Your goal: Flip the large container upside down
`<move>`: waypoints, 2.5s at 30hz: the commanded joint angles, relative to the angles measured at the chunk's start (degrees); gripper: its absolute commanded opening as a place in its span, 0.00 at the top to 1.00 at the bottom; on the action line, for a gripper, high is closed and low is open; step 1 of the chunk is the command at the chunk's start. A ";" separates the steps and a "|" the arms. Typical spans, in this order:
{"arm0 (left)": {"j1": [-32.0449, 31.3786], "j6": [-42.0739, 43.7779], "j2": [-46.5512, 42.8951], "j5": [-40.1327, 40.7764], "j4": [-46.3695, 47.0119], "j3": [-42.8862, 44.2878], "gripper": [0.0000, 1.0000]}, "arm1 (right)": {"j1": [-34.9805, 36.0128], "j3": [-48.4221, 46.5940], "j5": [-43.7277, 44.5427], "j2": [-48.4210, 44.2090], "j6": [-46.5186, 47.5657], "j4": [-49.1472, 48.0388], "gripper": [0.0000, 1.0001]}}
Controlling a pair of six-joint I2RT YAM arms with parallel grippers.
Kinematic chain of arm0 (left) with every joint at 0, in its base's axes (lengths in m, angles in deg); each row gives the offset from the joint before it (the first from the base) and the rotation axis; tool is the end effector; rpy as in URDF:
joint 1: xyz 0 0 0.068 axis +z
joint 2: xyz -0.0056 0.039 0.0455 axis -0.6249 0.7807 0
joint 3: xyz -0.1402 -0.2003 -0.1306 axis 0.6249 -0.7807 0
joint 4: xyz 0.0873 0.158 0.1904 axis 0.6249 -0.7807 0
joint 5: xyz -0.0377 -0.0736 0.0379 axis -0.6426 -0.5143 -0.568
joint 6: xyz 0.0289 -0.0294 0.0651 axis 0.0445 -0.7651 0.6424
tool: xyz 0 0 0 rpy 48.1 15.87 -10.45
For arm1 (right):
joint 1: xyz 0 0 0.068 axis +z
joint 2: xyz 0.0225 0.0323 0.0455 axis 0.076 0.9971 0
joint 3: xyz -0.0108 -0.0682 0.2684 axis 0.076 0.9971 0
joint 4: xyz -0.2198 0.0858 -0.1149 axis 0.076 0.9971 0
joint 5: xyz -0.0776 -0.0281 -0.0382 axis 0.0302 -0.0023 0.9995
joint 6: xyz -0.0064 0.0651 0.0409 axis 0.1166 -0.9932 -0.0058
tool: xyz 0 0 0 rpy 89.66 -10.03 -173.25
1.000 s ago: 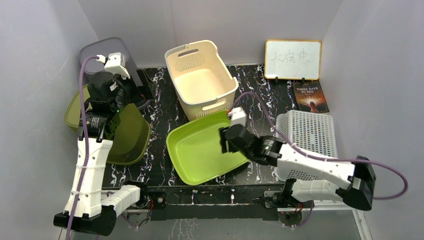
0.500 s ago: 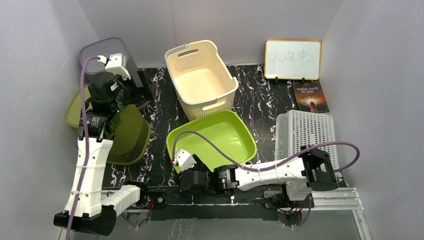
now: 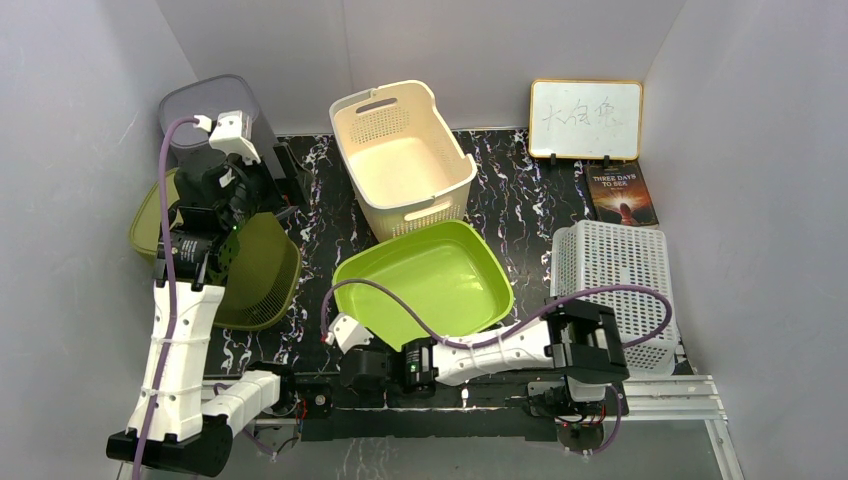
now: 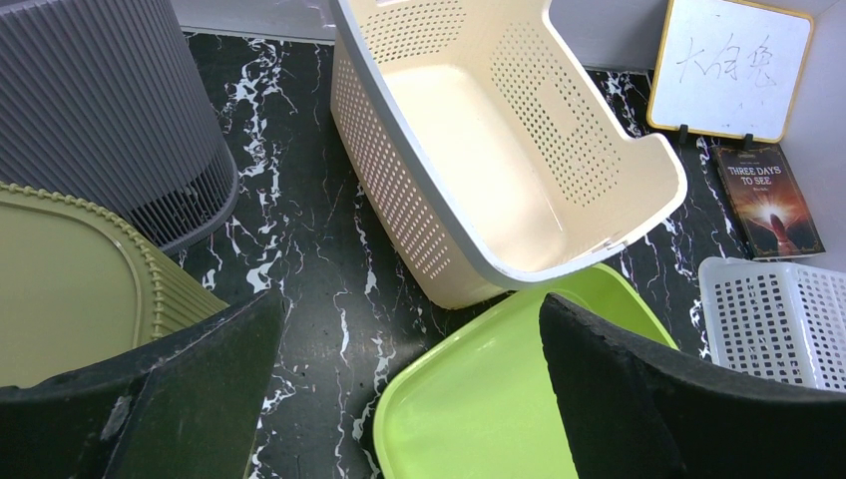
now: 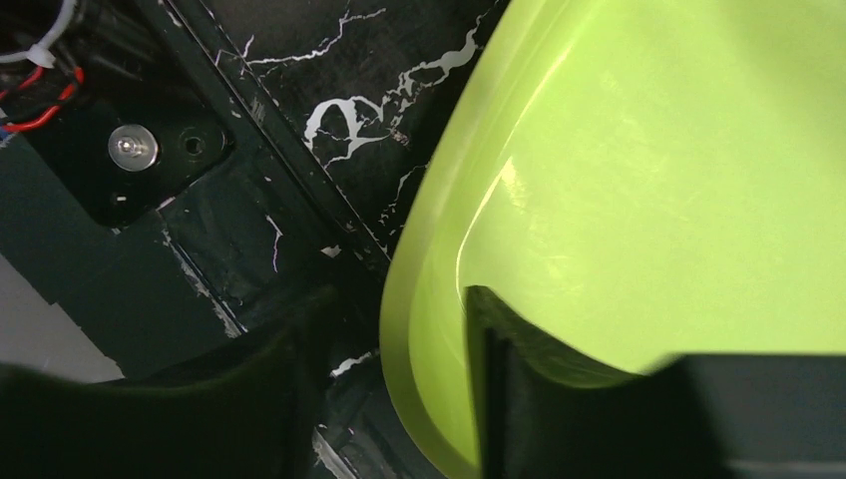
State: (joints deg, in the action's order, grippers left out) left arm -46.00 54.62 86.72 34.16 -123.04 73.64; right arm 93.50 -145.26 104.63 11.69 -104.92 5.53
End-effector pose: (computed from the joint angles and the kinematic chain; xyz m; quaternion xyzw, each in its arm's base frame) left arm 0.2161 -0.0329 0.4603 -0.0208 0.7740 -0.1476 0.6154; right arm 0.0342 0.3860 0.1857 -0.4458 0.8151 0.1349 0.3445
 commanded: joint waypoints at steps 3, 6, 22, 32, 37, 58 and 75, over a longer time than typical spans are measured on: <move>-0.14 0.90 -1.55 -0.18 -0.94 0.43 0.02 | 0.06 -4.69 3.90 1.60 -0.80 0.36 0.83; -0.12 1.01 -1.48 -0.12 -1.28 1.33 0.02 | 0.07 -5.82 5.19 0.31 -1.09 0.70 0.96; -0.07 0.77 0.24 -1.27 -3.34 8.88 0.02 | -0.63 5.55 1.02 -27.11 -7.44 -52.68 1.00; -0.13 1.14 -0.70 -1.17 -3.72 7.33 0.02 | -2.35 23.19 3.02 -26.28 -22.75 -79.80 1.00; -0.14 1.45 -0.66 -1.17 -3.74 7.20 0.02 | -2.82 31.01 5.34 -26.68 -29.62 -89.54 1.00; -0.14 1.80 -0.62 -2.00 -3.24 5.54 0.02 | -9.79 43.51 -3.59 -15.30 -48.81 -96.27 1.00; -0.14 0.35 -0.92 -3.51 0.19 0.03 0.02 | -7.69 55.30 7.23 -43.65 -58.14 -44.04 0.85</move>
State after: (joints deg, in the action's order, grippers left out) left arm -46.00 55.67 86.52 32.13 -124.98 75.28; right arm 84.85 -93.74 106.91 -28.77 -159.69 -70.12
